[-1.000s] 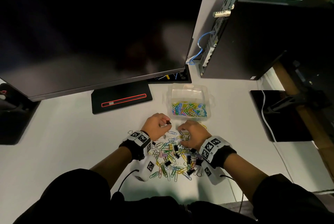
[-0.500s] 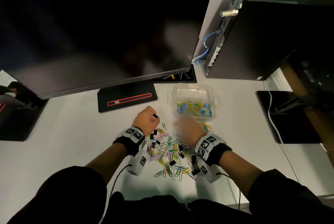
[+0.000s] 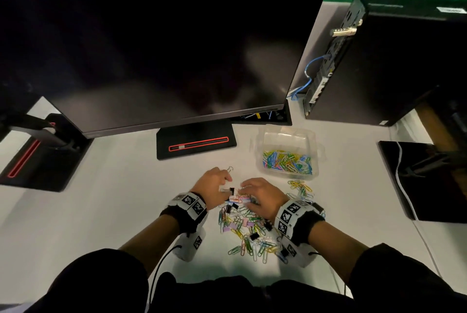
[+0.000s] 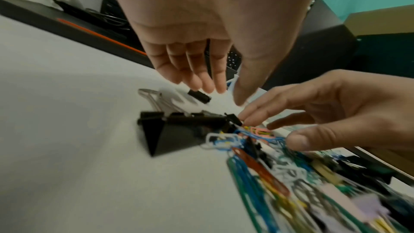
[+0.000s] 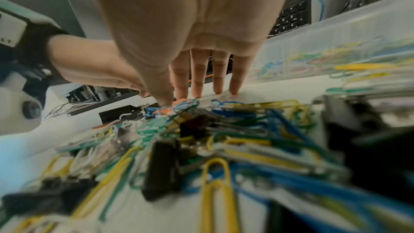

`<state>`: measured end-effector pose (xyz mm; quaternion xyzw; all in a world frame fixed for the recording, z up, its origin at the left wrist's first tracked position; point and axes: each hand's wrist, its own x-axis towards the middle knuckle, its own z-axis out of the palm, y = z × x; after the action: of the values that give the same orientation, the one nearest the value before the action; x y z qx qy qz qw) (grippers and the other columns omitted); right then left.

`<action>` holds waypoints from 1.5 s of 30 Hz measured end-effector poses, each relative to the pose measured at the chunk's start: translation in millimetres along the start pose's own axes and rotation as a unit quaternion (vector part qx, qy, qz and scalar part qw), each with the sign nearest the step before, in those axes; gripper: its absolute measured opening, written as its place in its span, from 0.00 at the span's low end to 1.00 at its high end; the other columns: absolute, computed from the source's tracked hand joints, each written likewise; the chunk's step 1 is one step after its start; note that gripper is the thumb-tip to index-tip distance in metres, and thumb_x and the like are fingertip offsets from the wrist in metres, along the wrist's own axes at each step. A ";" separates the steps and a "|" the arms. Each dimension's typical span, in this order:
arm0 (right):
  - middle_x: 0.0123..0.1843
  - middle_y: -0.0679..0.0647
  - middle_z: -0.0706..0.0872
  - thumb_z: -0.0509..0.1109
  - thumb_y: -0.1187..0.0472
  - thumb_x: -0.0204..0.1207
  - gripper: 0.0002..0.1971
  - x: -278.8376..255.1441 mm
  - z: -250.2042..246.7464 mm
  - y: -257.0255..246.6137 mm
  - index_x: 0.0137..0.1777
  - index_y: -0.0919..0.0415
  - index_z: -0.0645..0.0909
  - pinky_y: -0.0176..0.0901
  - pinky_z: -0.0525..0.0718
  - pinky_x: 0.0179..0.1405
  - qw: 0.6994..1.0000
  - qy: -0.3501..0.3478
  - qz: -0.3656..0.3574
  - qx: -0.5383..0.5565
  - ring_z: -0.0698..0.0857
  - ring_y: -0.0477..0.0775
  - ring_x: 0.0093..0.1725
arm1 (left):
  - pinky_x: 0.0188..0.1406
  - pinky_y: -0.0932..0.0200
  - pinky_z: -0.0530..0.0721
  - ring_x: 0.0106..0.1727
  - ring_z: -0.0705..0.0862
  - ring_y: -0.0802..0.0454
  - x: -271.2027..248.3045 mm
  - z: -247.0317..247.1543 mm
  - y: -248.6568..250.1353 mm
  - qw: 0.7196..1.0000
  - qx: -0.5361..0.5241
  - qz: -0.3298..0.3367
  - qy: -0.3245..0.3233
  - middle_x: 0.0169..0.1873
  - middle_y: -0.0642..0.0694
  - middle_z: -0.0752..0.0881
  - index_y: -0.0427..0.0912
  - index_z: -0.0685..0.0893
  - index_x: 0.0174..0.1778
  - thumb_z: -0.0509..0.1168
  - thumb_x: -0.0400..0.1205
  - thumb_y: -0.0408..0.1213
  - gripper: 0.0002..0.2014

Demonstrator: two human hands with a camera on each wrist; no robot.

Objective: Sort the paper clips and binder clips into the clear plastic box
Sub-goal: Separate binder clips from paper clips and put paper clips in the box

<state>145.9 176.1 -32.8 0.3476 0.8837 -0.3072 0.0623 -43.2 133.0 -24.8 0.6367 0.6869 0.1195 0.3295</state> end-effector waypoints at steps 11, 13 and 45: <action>0.64 0.55 0.79 0.74 0.55 0.69 0.21 -11.1 -10.0 -0.4 0.62 0.56 0.81 0.48 0.72 0.67 0.999 -0.005 0.044 0.014 0.73 0.56 0.64 | 0.56 0.62 0.73 0.56 0.78 0.46 6.7 6.5 1.1 0.995 0.048 0.059 -0.067 0.52 0.44 0.75 0.45 0.85 0.55 0.70 0.77 0.38 0.11; 0.63 0.55 0.76 0.76 0.55 0.66 0.23 -8.4 -9.6 -5.8 0.63 0.55 0.80 0.47 0.73 0.65 0.998 -0.016 0.056 0.013 0.72 0.55 0.63 | 0.56 0.62 0.73 0.56 0.79 0.46 10.1 4.3 -0.4 0.994 0.053 0.063 -0.073 0.54 0.43 0.76 0.44 0.85 0.56 0.70 0.77 0.38 0.12; 0.47 0.56 0.87 0.79 0.62 0.63 0.16 -28.3 -25.6 23.7 0.52 0.61 0.86 0.33 0.70 0.33 0.984 -0.014 0.154 0.084 0.79 0.49 0.43 | 0.56 0.55 0.74 0.60 0.79 0.40 10.0 35.6 55.5 0.977 0.120 0.095 -0.148 0.58 0.36 0.79 0.37 0.80 0.58 0.65 0.80 0.36 0.12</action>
<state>185.2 188.3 -14.9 0.4788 0.7900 -0.3717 0.0921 22.7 142.4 -22.2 0.7448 0.5760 -0.0287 0.3357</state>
